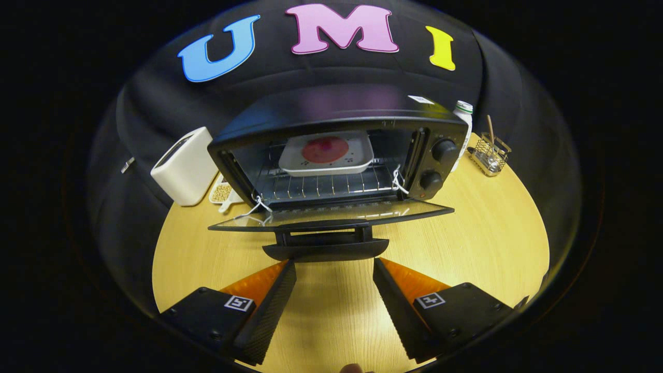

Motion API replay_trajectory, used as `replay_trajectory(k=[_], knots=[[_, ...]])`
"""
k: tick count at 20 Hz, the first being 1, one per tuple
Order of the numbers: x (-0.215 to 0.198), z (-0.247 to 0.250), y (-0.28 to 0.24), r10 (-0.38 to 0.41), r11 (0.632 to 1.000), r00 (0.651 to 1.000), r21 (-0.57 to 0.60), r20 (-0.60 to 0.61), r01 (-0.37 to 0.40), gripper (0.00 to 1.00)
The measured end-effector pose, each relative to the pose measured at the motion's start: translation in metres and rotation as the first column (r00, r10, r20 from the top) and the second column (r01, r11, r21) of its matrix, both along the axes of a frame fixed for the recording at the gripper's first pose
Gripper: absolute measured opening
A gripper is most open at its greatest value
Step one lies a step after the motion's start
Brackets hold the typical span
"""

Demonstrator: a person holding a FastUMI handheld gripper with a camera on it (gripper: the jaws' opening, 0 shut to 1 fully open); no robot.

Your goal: Open the toaster oven, put the food inside, and close the toaster oven door.

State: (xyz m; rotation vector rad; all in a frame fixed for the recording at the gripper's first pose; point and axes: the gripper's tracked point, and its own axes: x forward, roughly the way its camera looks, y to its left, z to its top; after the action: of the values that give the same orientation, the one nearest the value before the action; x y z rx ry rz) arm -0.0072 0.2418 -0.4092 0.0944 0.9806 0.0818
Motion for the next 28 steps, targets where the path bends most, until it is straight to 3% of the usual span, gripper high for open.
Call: replay_trajectory(k=[9,15,22,28], knots=[[0.027,0.052,-0.008,-0.047,0.998,0.991,0.044,0.123,0.042,0.99],[0.035,0.088,-0.024,-0.034,0.999,0.973,0.044,0.23,0.025,0.99],[0.034,0.179,-0.057,-0.019,0.999,0.905,0.042,0.424,0.001,0.99],[0.021,0.263,-0.104,-0.079,0.994,0.838,0.112,0.54,0.021,0.98]])
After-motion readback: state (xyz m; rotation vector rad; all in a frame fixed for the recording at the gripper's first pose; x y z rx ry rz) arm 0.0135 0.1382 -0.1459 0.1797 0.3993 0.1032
